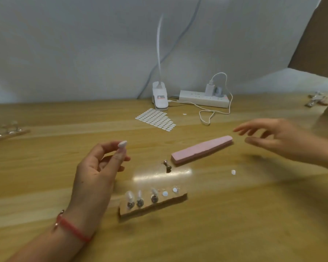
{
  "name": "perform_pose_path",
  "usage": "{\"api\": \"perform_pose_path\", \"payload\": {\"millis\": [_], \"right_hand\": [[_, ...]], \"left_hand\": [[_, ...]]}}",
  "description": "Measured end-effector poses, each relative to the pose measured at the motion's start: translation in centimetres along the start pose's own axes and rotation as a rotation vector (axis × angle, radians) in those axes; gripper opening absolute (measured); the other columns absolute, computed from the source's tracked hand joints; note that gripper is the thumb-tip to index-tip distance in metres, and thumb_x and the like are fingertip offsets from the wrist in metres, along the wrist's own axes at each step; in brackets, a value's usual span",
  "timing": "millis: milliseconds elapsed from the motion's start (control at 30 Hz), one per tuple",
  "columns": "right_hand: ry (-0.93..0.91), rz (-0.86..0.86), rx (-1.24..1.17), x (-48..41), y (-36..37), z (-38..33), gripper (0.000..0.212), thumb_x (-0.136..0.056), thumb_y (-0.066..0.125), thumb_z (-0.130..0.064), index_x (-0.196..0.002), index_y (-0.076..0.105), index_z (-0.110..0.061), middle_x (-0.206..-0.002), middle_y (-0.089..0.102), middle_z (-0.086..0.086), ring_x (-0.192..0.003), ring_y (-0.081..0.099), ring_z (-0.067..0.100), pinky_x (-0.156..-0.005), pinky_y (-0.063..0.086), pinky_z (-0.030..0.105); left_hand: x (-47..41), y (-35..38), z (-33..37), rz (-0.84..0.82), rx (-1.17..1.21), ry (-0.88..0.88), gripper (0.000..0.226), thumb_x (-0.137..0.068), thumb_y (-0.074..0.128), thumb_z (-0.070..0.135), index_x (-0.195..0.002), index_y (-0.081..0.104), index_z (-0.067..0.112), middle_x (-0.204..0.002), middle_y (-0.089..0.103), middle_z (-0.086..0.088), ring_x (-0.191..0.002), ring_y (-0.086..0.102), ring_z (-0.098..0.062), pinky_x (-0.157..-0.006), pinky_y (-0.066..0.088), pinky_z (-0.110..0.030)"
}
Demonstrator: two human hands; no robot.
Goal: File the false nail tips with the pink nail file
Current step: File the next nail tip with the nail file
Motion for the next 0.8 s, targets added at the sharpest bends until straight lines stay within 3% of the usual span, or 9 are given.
{"api": "perform_pose_path", "payload": {"millis": [67,167,267,367,433,500,600,700,800], "right_hand": [[-0.164,-0.027,0.099,-1.0,2.9,-3.0,0.048,-0.09,0.067,-0.025,-0.12,0.049,-0.058,-0.121,0.054,-0.027,-0.107,0.049,-0.01,-0.088,0.037,0.008],[-0.261,-0.12,0.203,-3.2,7.5,-5.4,0.047,-0.097,0.058,-0.028,-0.136,0.045,-0.05,-0.136,0.048,-0.021,-0.122,0.043,0.002,-0.098,0.034,0.018],[-0.253,-0.115,0.208,-4.8,7.8,-5.5,0.043,-0.098,0.055,-0.024,-0.135,0.05,-0.045,-0.135,0.054,-0.008,-0.108,0.054,0.011,-0.089,0.045,0.025],[-0.196,0.069,0.193,-5.0,4.4,-5.3,0.042,-0.098,0.052,-0.026,-0.131,0.044,-0.051,-0.131,0.055,-0.005,-0.097,0.059,0.017,-0.077,0.053,0.033],[-0.256,0.221,0.073,-3.8,2.5,-7.7,0.038,-0.096,0.045,-0.033,-0.131,0.043,-0.05,-0.128,0.055,-0.009,-0.096,0.06,0.015,-0.077,0.053,0.024],[-0.402,0.284,-0.066,-1.9,2.4,-11.6,0.037,-0.097,0.044,-0.035,-0.133,0.049,-0.042,-0.127,0.053,-0.012,-0.105,0.056,0.005,-0.087,0.048,0.009],[-0.567,0.296,-0.132,0.7,4.1,-15.8,0.037,-0.098,0.048,-0.021,-0.133,0.053,-0.033,-0.13,0.056,-0.004,-0.113,0.056,0.006,-0.098,0.045,0.012],[-0.63,0.315,-0.151,1.7,5.0,-17.1,0.044,-0.093,0.056,0.001,-0.125,0.062,-0.029,-0.126,0.06,0.005,-0.112,0.062,0.019,-0.09,0.054,0.03],[-0.605,0.322,-0.17,1.4,5.1,-16.3,0.046,-0.093,0.056,0.009,-0.124,0.061,-0.023,-0.124,0.06,0.008,-0.112,0.061,0.022,-0.091,0.052,0.033]], "left_hand": [[0.1,0.6,0.1,-0.044,-0.028,0.01,0.02,-0.073,0.064,0.048,-0.089,0.068,0.037,-0.085,0.071,0.013,-0.081,0.068,-0.008,-0.071,0.048,-0.027],[0.4,0.8,0.5,-0.069,-0.034,0.03,0.022,-0.07,0.064,0.05,-0.089,0.071,0.04,-0.088,0.072,0.01,-0.079,0.067,-0.006,-0.066,0.051,-0.017],[0.4,0.7,0.8,-0.067,-0.024,0.032,0.02,-0.073,0.063,0.046,-0.089,0.073,0.038,-0.088,0.073,0.008,-0.077,0.067,-0.004,-0.064,0.048,-0.01],[0.4,0.9,0.9,-0.087,-0.043,0.033,0.023,-0.073,0.062,0.048,-0.089,0.071,0.035,-0.089,0.072,0.009,-0.078,0.066,-0.003,-0.064,0.047,-0.008],[0.4,1.4,1.2,-0.12,-0.078,0.058,0.024,-0.075,0.061,0.05,-0.091,0.071,0.035,-0.089,0.072,0.011,-0.08,0.066,-0.002,-0.065,0.047,-0.008],[0.5,1.7,1.4,-0.136,-0.095,0.096,0.021,-0.079,0.062,0.045,-0.092,0.072,0.031,-0.088,0.072,0.011,-0.081,0.066,-0.002,-0.066,0.047,-0.008],[1.0,2.2,2.0,-0.172,-0.136,0.173,0.014,-0.085,0.067,0.041,-0.097,0.07,0.034,-0.088,0.072,0.014,-0.083,0.066,-0.002,-0.073,0.048,-0.012],[1.8,2.7,3.3,-0.225,-0.246,0.316,0.019,-0.084,0.061,0.033,-0.1,0.07,0.03,-0.093,0.071,0.016,-0.089,0.065,-0.002,-0.075,0.045,-0.011],[2.0,2.8,3.9,-0.232,-0.293,0.365,0.021,-0.086,0.059,0.031,-0.101,0.07,0.023,-0.096,0.071,0.013,-0.092,0.064,-0.004,-0.077,0.044,-0.012]]}}
Point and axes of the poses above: each hand's wrist, its own x-axis away from the middle knuckle, its own y-axis out of the palm, z = x × y, the point moved 9 cm from there along -x, towards the middle knuckle
